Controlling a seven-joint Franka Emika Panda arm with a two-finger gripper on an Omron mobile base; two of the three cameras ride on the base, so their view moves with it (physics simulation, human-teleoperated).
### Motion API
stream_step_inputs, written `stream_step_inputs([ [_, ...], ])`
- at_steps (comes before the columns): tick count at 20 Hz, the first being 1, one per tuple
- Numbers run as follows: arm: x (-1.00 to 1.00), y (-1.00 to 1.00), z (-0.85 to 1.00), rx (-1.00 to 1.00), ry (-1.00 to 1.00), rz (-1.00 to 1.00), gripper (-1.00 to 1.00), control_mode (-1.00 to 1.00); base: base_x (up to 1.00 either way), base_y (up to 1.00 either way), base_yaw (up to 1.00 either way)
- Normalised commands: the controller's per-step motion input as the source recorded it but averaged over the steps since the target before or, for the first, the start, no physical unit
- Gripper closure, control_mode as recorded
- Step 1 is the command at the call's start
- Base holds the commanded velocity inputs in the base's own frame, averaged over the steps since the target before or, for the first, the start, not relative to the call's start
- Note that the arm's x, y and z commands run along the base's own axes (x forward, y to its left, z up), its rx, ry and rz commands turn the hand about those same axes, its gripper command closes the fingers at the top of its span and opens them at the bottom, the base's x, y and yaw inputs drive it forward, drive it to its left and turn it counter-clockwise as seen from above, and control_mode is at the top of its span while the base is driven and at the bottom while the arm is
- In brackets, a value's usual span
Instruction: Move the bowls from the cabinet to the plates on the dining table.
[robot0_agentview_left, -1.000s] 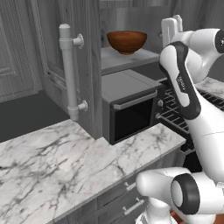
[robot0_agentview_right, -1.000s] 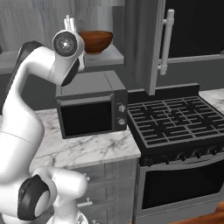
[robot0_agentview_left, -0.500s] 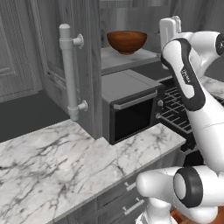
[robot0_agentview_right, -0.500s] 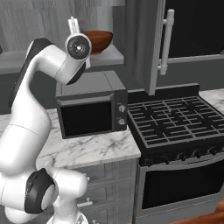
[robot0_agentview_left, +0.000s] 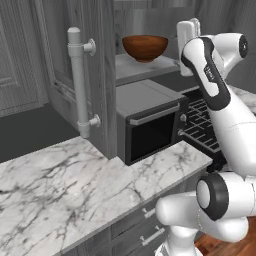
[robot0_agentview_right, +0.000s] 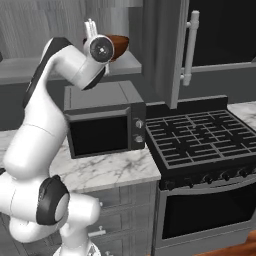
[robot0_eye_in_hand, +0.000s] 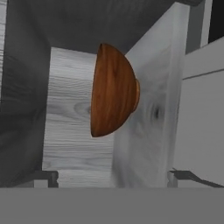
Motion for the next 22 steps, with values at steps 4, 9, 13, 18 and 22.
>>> stream_step_inputs([
  [4, 0.33, 0.02, 0.0, 0.0, 0.06, 0.03, -1.0, -1.0, 0.0, 0.0, 0.0],
  [9, 0.3, 0.04, -0.02, 0.0, 0.03, 0.02, -1.0, -1.0, 0.0, 0.0, 0.0],
  [13, 0.29, 0.08, -0.08, 0.0, 0.0, 0.01, -1.0, -1.0, 0.0, 0.0, 0.0],
  [18, 0.28, 0.09, -0.12, 0.0, -0.01, 0.0, -1.0, -1.0, 0.0, 0.0, 0.0],
  [22, 0.32, 0.06, -0.1, 0.0, -0.01, 0.0, -1.0, -1.0, 0.0, 0.0, 0.0],
])
